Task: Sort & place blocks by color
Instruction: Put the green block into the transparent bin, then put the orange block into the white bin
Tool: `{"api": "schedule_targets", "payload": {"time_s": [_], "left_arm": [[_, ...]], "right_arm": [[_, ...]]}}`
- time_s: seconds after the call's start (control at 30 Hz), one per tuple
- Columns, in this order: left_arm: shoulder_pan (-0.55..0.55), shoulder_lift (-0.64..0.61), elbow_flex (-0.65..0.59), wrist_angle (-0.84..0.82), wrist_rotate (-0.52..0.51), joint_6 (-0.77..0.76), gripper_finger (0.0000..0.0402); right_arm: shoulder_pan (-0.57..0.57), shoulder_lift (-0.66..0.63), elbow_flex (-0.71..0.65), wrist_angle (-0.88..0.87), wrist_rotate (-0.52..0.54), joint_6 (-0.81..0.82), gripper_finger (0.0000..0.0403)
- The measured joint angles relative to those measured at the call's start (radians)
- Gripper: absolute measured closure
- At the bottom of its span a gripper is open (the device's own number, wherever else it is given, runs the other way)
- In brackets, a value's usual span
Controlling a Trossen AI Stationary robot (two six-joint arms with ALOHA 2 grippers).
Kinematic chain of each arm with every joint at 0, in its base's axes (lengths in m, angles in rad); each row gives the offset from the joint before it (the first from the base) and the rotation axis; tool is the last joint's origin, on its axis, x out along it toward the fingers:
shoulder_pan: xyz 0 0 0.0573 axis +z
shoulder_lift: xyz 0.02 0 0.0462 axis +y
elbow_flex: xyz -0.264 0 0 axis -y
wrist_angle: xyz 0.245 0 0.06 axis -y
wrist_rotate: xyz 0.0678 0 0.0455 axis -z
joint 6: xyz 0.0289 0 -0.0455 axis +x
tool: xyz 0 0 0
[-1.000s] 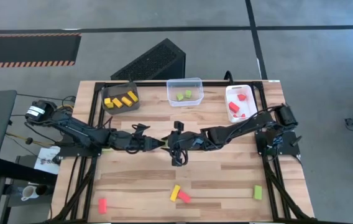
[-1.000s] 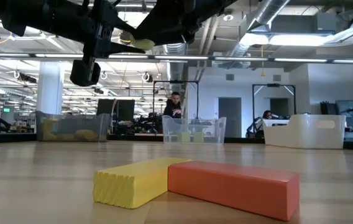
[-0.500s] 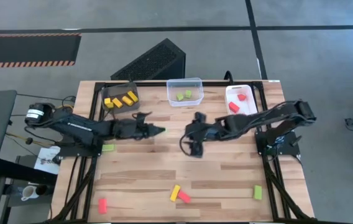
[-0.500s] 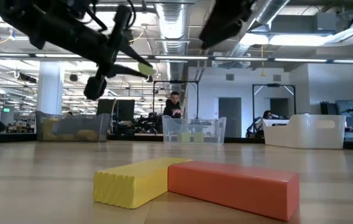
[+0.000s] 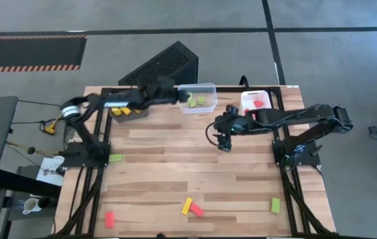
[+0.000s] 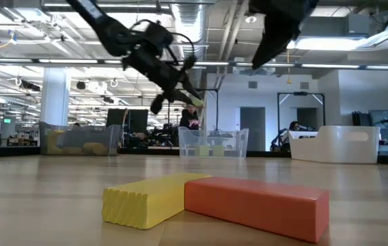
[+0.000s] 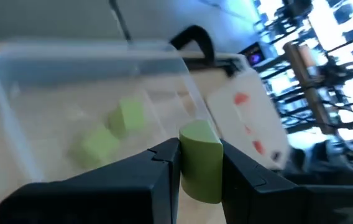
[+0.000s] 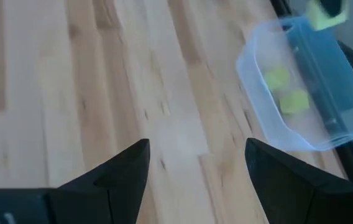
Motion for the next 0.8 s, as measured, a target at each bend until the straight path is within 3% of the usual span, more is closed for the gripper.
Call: {"api": "schedule_targets", "payload": {"time_s": [0.3,0.43,0.63,0.8], "left_arm": [[0.018,0.214,0.336,-0.327,0.003,0.181,0.0329],[0.003,0.246,0.399,-0.373,-0.02,0.31,0.0283],[-0.009,0.249,0.463,-0.466,-0.144,0.395,0.0206],[-0.009,0.239,0.535,-0.653,-0.1,0.467,0.0173]], "right_arm": [[-0.046,-0.039,-0.026,-0.008,-0.019,-0.093,0.0117],[-0.046,-0.039,-0.026,-0.011,-0.025,-0.103,0.0117],[-0.049,-0.031,-0.026,-0.021,-0.074,-0.099,0.0117],[-0.046,-0.031,-0.026,-0.038,-0.097,-0.044,0.0117]]}}
